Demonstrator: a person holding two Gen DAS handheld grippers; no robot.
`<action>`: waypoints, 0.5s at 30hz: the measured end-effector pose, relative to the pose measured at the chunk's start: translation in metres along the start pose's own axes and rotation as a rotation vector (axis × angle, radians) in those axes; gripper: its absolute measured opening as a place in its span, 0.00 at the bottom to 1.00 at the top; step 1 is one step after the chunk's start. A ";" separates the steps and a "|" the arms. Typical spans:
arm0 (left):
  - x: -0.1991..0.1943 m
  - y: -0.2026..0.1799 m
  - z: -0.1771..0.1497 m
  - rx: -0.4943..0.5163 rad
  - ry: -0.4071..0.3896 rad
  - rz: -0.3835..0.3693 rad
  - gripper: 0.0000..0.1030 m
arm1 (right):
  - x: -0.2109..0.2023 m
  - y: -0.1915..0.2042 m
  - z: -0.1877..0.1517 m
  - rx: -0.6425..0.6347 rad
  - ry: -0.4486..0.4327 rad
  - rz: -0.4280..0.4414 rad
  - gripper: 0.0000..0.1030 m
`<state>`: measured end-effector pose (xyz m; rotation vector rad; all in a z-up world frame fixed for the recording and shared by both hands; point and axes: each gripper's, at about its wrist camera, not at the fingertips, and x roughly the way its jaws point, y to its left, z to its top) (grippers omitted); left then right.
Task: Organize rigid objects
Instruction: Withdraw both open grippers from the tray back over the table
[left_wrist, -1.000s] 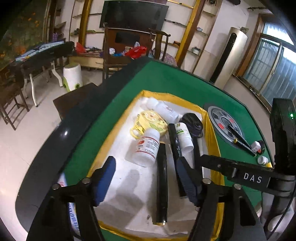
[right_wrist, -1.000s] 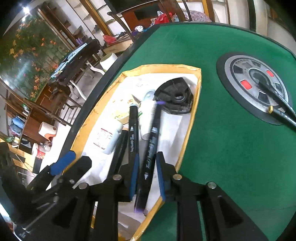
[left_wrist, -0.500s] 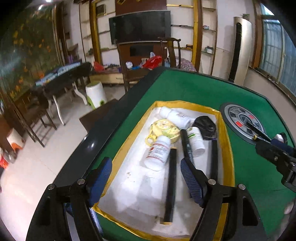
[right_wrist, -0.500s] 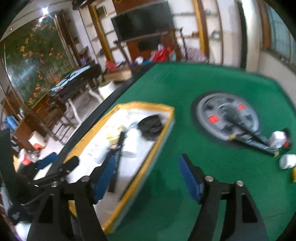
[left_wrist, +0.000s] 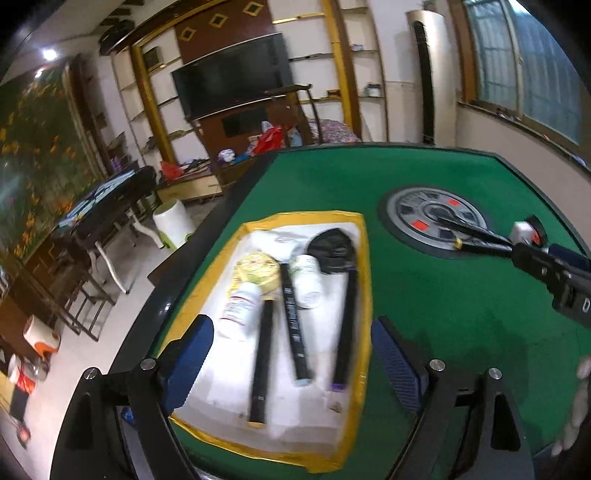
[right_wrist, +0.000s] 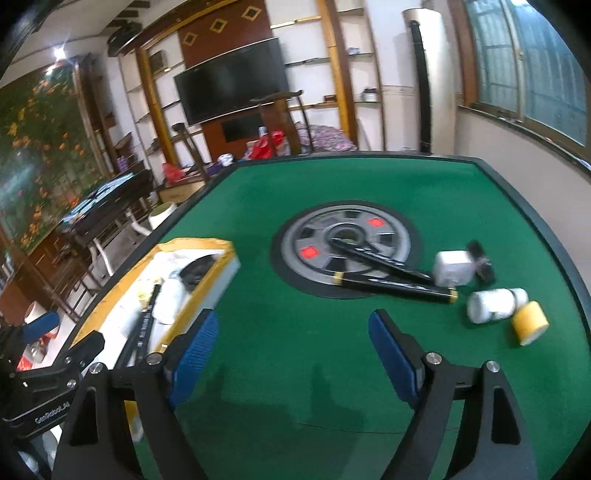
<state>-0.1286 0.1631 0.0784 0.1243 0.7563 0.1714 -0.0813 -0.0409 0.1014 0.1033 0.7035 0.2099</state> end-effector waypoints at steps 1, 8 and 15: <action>-0.001 -0.004 -0.001 0.010 0.003 -0.004 0.87 | -0.001 -0.007 -0.001 0.010 0.000 -0.005 0.80; -0.003 -0.043 -0.002 0.083 0.025 -0.039 0.87 | -0.007 -0.049 -0.011 0.076 -0.003 -0.040 0.80; -0.002 -0.070 -0.006 0.139 0.033 -0.119 0.87 | -0.011 -0.083 -0.015 0.129 -0.003 -0.087 0.80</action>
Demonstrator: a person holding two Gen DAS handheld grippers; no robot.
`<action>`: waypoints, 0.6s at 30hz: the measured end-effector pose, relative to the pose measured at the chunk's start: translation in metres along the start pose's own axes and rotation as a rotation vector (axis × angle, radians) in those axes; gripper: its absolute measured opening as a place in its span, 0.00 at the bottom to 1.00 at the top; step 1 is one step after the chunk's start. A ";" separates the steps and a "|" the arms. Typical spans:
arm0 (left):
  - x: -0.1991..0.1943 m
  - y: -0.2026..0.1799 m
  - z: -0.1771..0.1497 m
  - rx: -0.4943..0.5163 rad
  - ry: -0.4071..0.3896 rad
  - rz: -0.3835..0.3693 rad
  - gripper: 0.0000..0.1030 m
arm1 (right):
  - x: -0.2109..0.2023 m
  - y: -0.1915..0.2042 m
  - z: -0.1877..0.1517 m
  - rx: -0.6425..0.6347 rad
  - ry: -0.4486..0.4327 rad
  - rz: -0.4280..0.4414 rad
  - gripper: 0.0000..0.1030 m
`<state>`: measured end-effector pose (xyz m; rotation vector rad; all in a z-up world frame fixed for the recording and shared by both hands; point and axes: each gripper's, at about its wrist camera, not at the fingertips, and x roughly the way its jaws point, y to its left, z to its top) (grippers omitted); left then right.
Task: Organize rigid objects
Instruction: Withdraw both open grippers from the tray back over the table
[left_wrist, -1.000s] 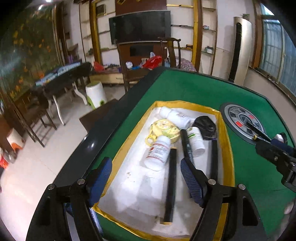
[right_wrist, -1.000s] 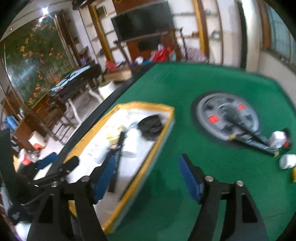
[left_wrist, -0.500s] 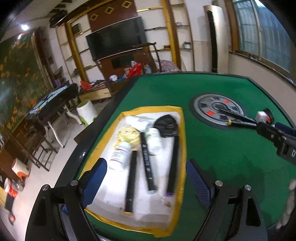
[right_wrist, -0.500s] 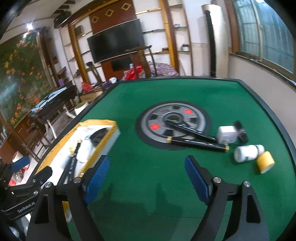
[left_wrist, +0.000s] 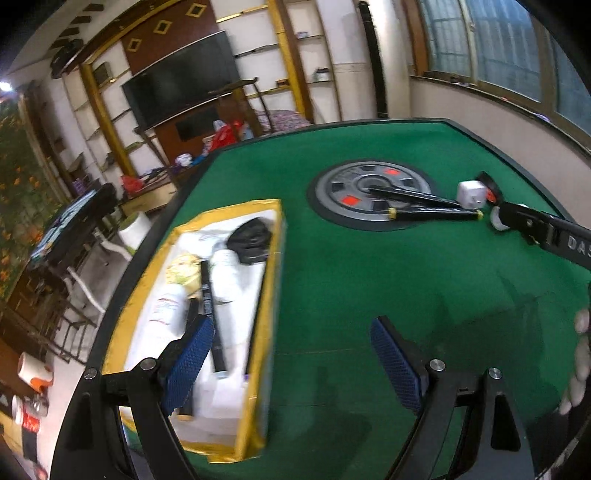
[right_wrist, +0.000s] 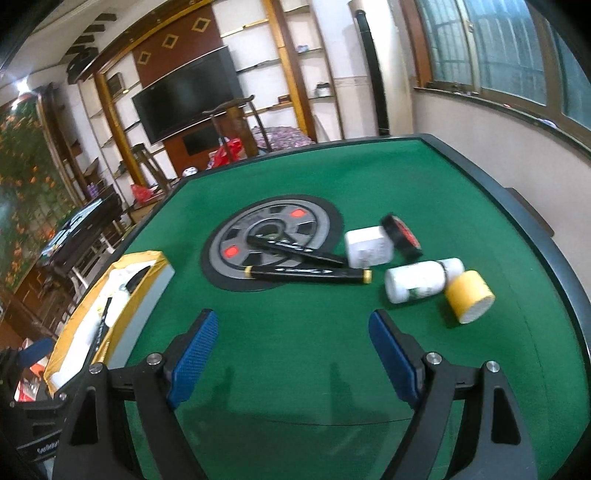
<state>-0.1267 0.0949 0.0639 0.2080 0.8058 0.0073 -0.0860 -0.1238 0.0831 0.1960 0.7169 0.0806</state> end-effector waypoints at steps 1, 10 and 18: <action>0.003 -0.003 0.000 0.004 0.004 -0.014 0.87 | -0.001 -0.003 0.000 0.002 0.001 -0.009 0.80; 0.040 -0.051 0.006 0.042 0.099 -0.189 0.87 | -0.026 -0.032 0.002 0.000 -0.066 -0.147 0.81; 0.081 -0.074 0.011 0.029 0.182 -0.281 0.87 | -0.042 -0.065 0.009 0.041 -0.115 -0.241 0.95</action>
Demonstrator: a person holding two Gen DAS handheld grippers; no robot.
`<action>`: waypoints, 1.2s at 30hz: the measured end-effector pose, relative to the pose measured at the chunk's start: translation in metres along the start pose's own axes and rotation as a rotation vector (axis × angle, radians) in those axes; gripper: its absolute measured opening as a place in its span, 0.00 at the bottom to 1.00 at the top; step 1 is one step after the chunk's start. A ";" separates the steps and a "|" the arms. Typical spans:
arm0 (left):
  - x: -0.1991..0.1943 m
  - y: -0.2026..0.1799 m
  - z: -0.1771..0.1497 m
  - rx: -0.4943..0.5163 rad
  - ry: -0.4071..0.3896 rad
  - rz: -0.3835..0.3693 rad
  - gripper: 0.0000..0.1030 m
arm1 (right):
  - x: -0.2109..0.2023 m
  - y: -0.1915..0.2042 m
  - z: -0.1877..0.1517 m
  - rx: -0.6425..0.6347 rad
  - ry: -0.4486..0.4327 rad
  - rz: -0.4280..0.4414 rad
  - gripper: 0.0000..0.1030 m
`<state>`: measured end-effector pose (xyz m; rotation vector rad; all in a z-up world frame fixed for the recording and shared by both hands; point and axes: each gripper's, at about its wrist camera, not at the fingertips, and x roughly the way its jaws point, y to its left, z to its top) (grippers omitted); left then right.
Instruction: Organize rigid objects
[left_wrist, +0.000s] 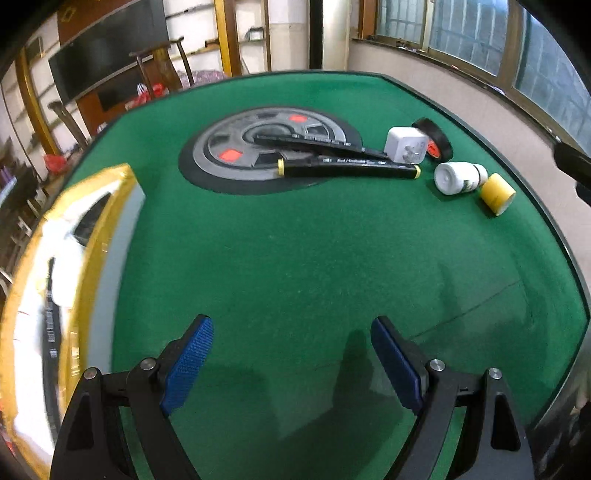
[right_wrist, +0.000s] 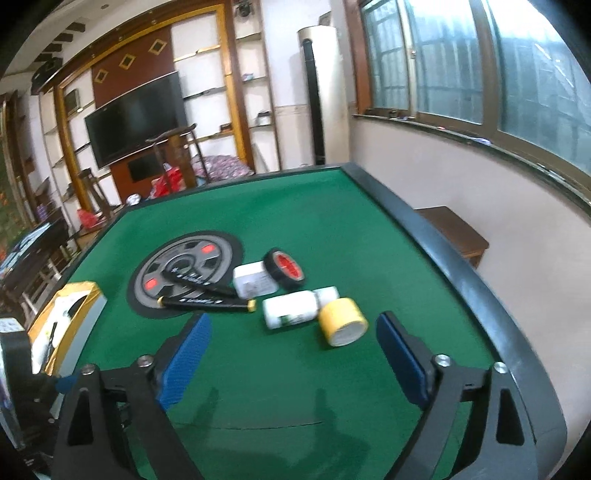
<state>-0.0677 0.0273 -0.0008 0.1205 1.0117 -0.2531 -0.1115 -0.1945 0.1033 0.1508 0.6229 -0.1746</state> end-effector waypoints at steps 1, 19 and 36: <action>0.006 0.003 0.001 -0.016 0.015 -0.004 0.87 | 0.003 -0.004 0.002 0.007 0.008 -0.012 0.95; 0.012 0.008 0.002 -0.042 -0.005 0.018 0.99 | 0.114 -0.032 0.067 0.138 0.210 0.198 0.95; 0.012 0.008 0.002 -0.043 -0.005 0.018 0.99 | 0.185 0.058 0.058 -0.078 0.609 0.730 0.96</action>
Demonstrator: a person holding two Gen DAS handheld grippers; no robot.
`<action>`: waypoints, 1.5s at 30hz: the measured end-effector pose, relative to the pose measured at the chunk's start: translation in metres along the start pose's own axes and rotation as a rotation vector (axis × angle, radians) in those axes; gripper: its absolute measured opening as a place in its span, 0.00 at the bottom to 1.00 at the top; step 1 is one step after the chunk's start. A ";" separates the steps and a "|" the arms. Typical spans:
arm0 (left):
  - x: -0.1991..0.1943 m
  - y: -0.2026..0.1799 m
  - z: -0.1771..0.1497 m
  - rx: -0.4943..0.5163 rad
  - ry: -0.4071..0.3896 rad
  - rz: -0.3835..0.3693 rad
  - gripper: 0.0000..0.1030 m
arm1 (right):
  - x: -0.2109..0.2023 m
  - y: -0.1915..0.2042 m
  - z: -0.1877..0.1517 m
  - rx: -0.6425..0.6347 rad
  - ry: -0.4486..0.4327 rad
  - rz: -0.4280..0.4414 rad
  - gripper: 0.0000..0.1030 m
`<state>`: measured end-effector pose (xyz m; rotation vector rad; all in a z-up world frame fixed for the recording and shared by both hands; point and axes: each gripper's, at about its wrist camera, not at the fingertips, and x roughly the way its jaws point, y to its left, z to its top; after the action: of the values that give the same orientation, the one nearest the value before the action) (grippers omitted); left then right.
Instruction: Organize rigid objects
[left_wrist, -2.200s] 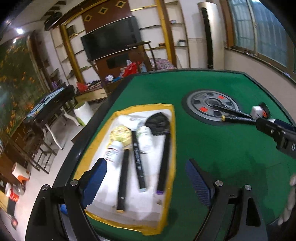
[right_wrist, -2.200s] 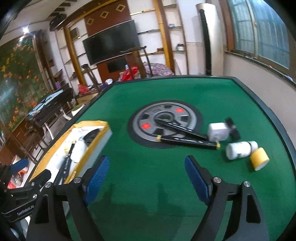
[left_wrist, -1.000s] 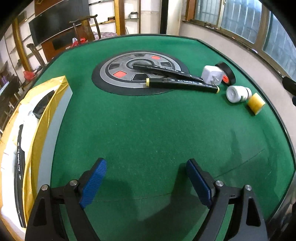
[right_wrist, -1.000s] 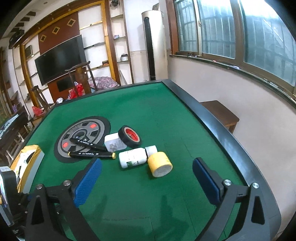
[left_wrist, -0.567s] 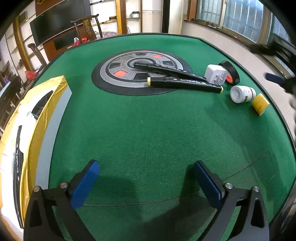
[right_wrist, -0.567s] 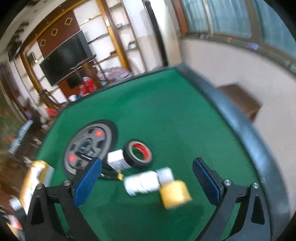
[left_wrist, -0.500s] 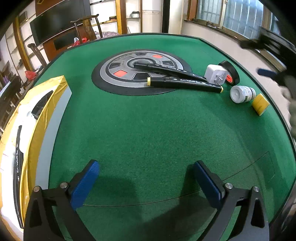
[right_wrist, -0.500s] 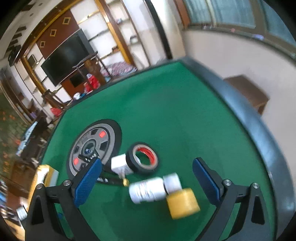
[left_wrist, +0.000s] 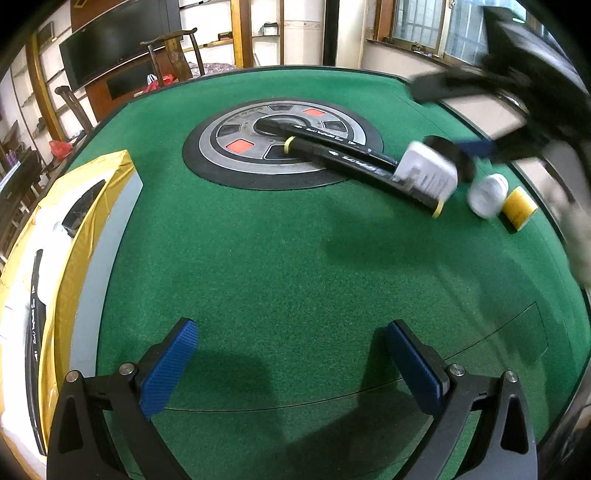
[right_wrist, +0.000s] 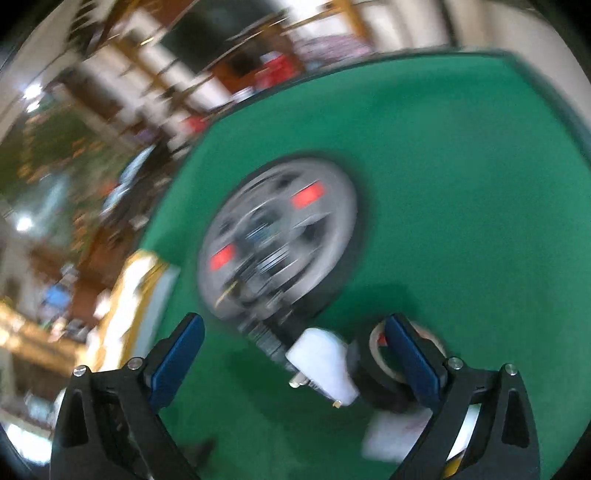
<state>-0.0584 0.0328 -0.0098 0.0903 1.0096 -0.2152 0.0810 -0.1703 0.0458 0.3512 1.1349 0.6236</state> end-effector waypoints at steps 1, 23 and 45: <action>0.000 0.000 0.000 0.000 0.000 0.000 0.99 | 0.001 0.008 -0.013 -0.016 0.036 0.051 0.96; -0.019 -0.060 0.045 0.158 -0.145 -0.005 0.97 | -0.076 -0.022 -0.098 0.134 -0.478 -0.143 0.96; -0.077 -0.065 0.042 0.189 -0.192 -0.122 0.47 | -0.082 -0.023 -0.102 0.152 -0.519 -0.256 0.96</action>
<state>-0.0771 -0.0272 0.0790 0.1770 0.8023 -0.4233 -0.0291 -0.2447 0.0529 0.4575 0.7115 0.1985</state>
